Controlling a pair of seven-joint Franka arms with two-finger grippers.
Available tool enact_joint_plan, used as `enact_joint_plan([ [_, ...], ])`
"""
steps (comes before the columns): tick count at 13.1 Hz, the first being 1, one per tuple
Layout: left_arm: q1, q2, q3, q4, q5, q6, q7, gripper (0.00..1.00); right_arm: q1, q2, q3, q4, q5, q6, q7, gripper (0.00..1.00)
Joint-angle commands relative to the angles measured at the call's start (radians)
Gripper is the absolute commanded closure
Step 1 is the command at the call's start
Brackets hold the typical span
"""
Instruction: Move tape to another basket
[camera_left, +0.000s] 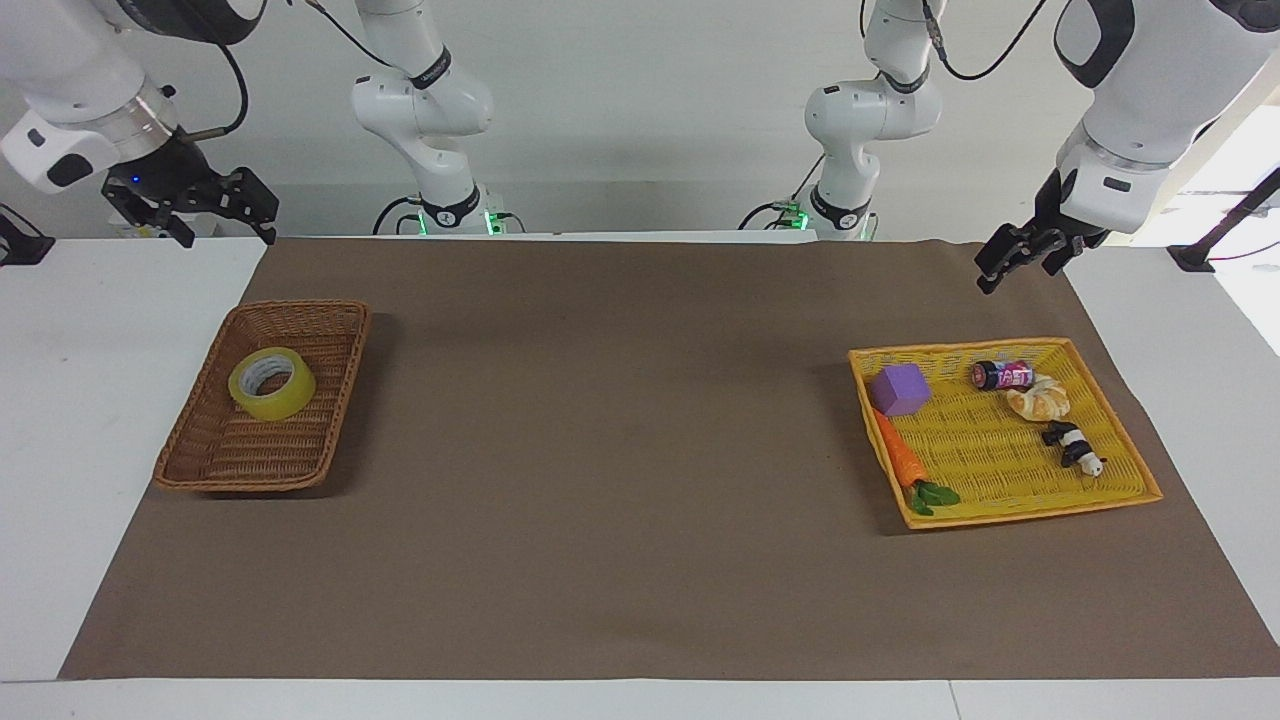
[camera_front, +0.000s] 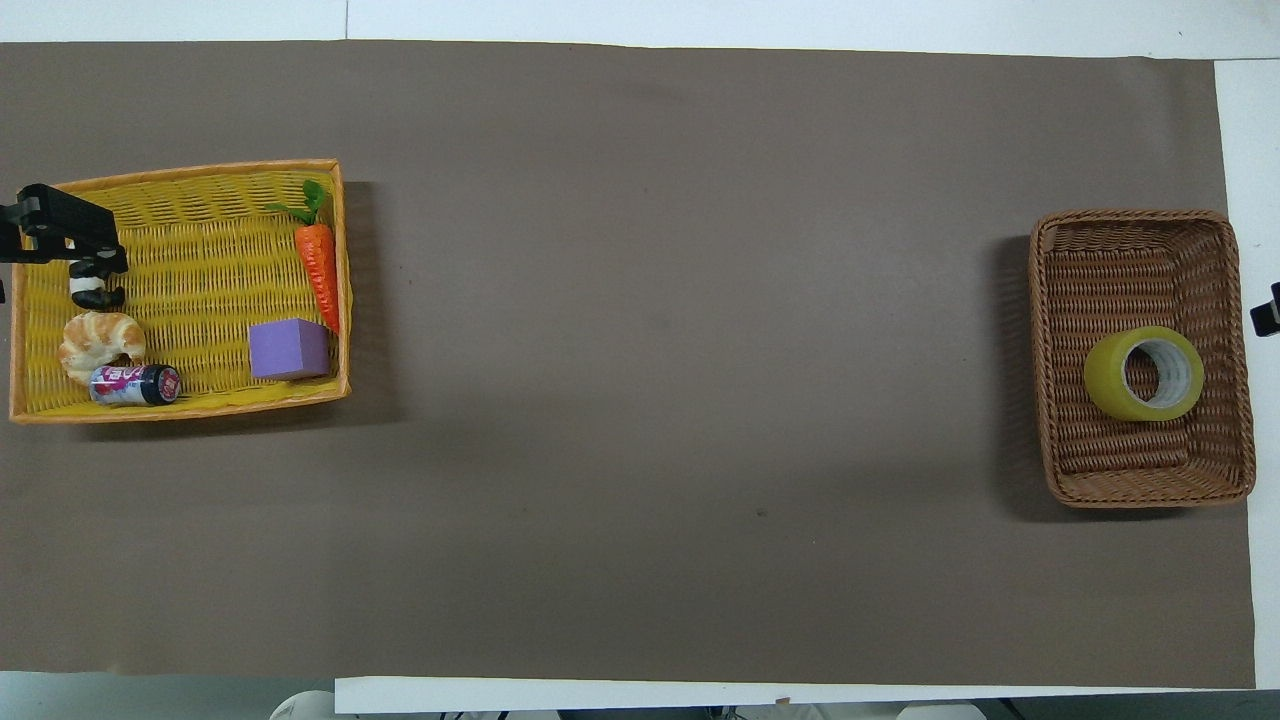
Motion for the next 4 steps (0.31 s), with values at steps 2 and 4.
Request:
enact_joint_plan([
  [2,0.002,-0.020,0.002,-0.021,0.009,-0.009,0.016,0.00,0.000,0.008,0.009,0.020,-0.022,-0.022,0.021,0.00],
  [4,0.002,-0.020,0.002,-0.021,0.008,-0.009,0.016,0.00,0.001,0.007,0.009,0.018,-0.022,-0.022,0.022,0.00],
])
